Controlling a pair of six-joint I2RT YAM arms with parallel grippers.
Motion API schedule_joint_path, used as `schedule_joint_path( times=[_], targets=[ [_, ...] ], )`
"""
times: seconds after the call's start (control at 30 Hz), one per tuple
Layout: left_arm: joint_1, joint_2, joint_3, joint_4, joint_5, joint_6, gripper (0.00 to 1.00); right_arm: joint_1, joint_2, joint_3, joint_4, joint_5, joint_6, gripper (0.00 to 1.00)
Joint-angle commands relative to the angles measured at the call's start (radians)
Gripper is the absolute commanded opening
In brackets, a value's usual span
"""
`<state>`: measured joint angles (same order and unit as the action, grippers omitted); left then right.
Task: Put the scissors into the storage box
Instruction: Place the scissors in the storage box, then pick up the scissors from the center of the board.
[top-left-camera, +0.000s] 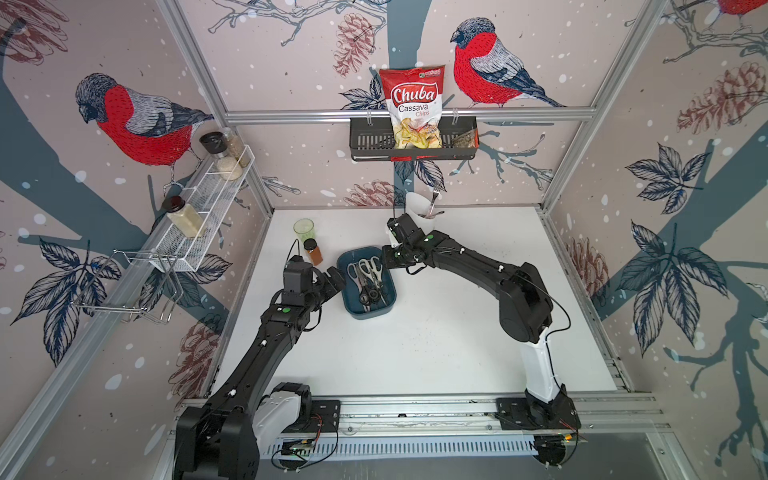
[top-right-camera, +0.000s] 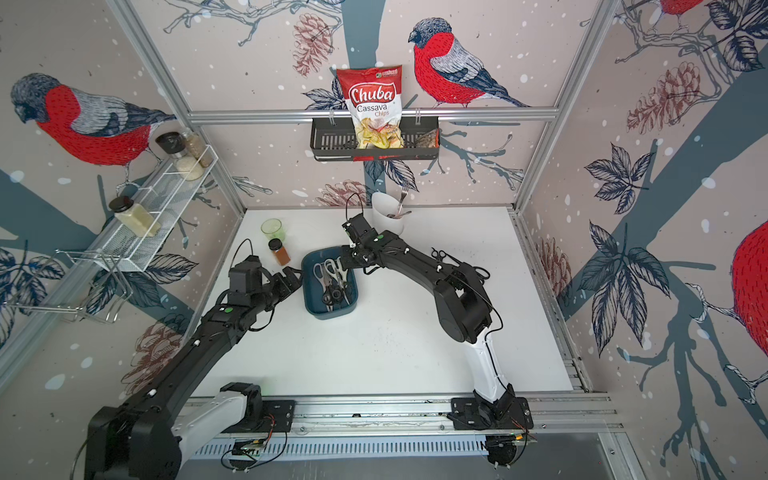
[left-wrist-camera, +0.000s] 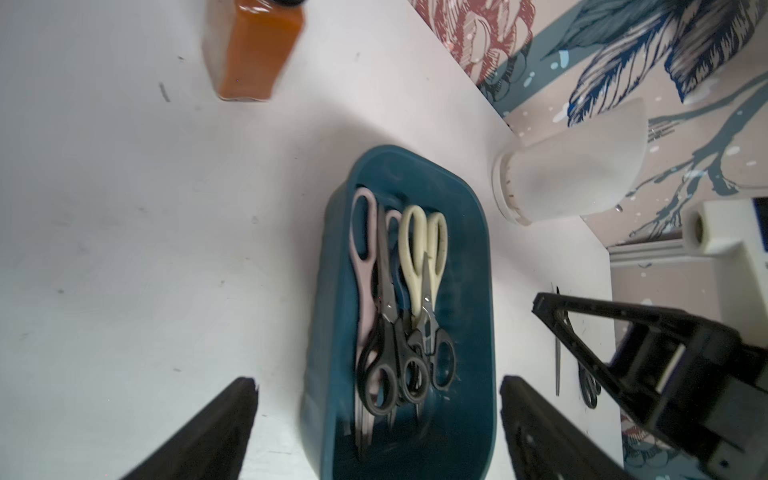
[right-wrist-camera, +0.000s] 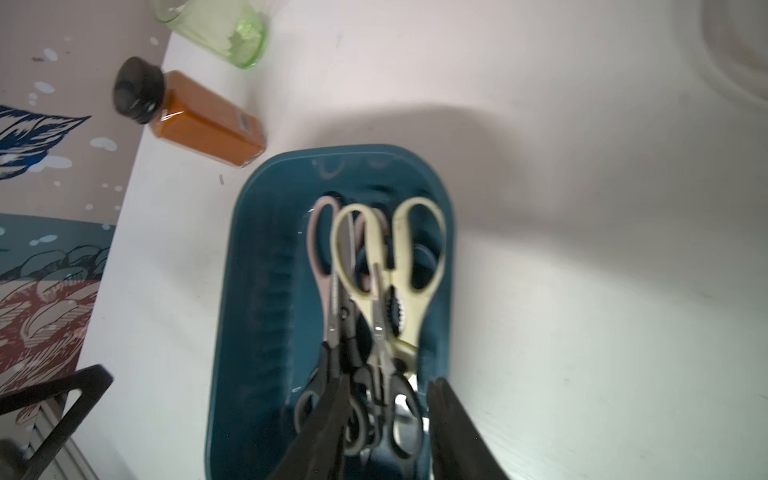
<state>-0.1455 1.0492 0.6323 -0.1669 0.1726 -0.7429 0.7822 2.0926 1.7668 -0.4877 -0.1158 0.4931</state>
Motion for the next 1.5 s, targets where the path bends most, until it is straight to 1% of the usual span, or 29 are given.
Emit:
schedule_joint_path(
  times=[0.0, 0.3, 0.5, 0.6, 0.7, 0.87, 1.03, 1.47],
  targets=[
    [-0.037, 0.038, 0.025, 0.025, -0.03, 0.012, 0.95, -0.046, -0.048, -0.072, 0.049, 0.006, -0.008, 0.38],
    [-0.141, 0.173, 0.101, 0.041, -0.047, 0.023, 0.95, -0.254, -0.194, -0.355, 0.08, 0.03, -0.039, 0.38],
    [-0.208, 0.274, 0.161, 0.036, -0.058, 0.039, 0.95, -0.385, -0.221, -0.426, 0.064, 0.057, -0.078, 0.38],
    [-0.231, 0.312, 0.186, 0.033, -0.062, 0.044, 0.95, -0.437, -0.207, -0.41, 0.051, 0.08, -0.101, 0.38],
    [-0.242, 0.337, 0.205, 0.024, -0.065, 0.051, 0.95, -0.471, -0.171, -0.362, 0.022, 0.113, -0.134, 0.37],
    [-0.245, 0.345, 0.214, 0.011, -0.075, 0.061, 0.95, -0.498, -0.087, -0.256, -0.042, 0.168, -0.181, 0.36],
    [-0.246, 0.341, 0.207, 0.004, -0.085, 0.063, 0.95, -0.502, -0.008, -0.17, -0.083, 0.17, -0.201, 0.35],
    [-0.247, 0.334, 0.196, -0.003, -0.097, 0.067, 0.95, -0.476, 0.09, -0.075, -0.075, 0.136, -0.198, 0.33]
  ],
)
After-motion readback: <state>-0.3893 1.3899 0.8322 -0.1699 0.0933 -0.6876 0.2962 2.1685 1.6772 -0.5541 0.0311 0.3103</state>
